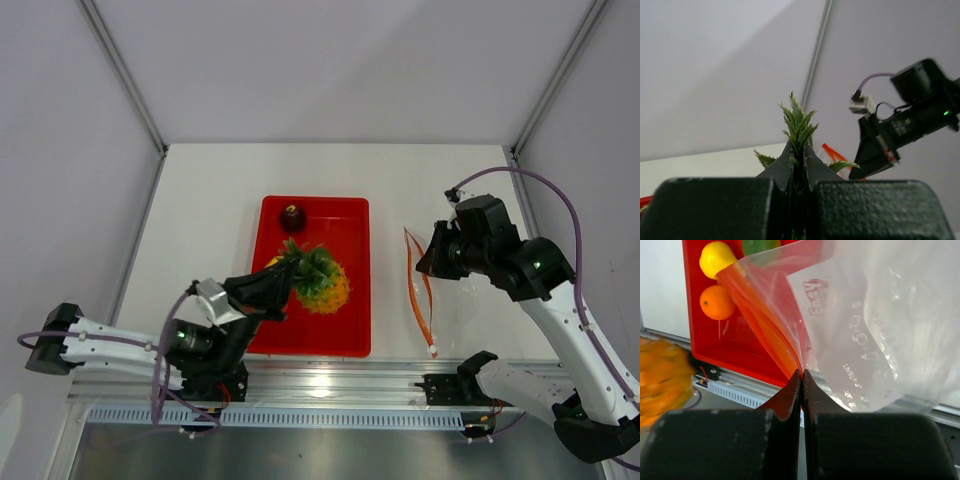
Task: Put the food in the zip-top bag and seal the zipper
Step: Place the fake fruit in the bin.
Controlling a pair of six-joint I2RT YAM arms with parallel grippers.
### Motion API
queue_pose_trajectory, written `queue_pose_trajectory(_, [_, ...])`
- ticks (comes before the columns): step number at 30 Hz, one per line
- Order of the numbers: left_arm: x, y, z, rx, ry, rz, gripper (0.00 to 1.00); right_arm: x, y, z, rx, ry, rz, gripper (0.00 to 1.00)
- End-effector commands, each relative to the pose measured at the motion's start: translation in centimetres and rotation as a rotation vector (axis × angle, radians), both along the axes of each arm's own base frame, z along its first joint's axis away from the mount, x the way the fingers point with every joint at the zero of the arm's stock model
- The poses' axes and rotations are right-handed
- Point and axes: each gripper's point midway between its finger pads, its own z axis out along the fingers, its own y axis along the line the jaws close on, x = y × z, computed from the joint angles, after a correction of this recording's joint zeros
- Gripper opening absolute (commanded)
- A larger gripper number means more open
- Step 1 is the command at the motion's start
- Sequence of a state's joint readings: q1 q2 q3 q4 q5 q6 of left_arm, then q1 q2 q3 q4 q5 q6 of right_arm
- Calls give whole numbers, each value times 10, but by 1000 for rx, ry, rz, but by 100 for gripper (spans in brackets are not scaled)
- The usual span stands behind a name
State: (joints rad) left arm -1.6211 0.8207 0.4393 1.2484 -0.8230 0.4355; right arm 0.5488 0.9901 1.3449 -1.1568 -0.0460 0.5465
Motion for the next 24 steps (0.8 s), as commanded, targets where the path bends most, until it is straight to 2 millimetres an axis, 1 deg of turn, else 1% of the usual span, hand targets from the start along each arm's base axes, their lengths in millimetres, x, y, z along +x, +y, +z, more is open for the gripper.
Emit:
queue_pose_trajectory(1, [-12,4,18,-86,15,-124,0,0,6,3,-22,-45,109,0])
queue_pose_trajectory(3, [-15,2,23,-71,-7,-144,2,-2,12,2,0,-32,140,0])
queue_pose_trajectory(4, [-18,-2,20,-43,-20,-159,3,-3,15,0,15,-18,142,0])
queue_pose_trajectory(5, [-22,-6,24,-37,-45,-187,5,-3,17,0,26,-10,140,0])
queue_pose_trajectory(6, [-25,-10,23,-30,-49,-206,9,-2,21,1,45,-12,143,0])
queue_pose_trajectory(7, [-28,-18,19,-5,-57,-226,11,-5,27,3,74,-3,162,0])
queue_pose_trajectory(8, [-33,-27,20,17,-72,-259,13,-4,31,4,105,-2,161,0])
queue_pose_trajectory(9, [-34,-34,17,41,-71,-268,15,-6,35,5,125,4,170,0])
queue_pose_trajectory(10, [-34,-39,13,68,-65,-265,14,-8,39,6,146,12,183,0])
queue_pose_trajectory(11, [-30,-47,7,107,-26,-252,9,-9,40,6,163,17,178,0])
queue_pose_trajectory(12, [-26,-48,2,118,10,-234,5,-10,41,5,165,17,179,0])
queue_pose_trajectory(13, [-19,-45,-1,115,51,-197,1,-10,39,4,163,18,173,0])
queue_pose_trajectory(14, [-4,-37,-15,116,139,-111,1,-11,38,3,160,19,167,0])
queue_pose_trajectory(16, [8,-31,-31,119,207,-65,1,-11,34,0,145,17,148,0])
queue_pose_trajectory(17, [12,-28,-47,162,241,-44,1,-12,32,-2,142,15,144,0])
queue_pose_trajectory(18, [16,-26,-58,174,270,-34,1,-12,33,-2,145,16,143,0])
queue_pose_trajectory(19, [25,-22,-68,172,307,-10,1,-12,33,-4,146,20,143,0])
queue_pose_trajectory(20, [27,-20,-86,163,360,-15,0,-11,34,-4,150,18,145,0])
queue_pose_trajectory(21, [30,-20,-99,185,378,-11,1,-12,34,-7,151,26,144,0])
queue_pose_trajectory(23, [39,-15,-111,171,402,14,1,-11,36,-8,157,25,148,0])
queue_pose_trajectory(24, [41,-14,-138,218,407,29,1,-11,37,-10,159,32,151,0])
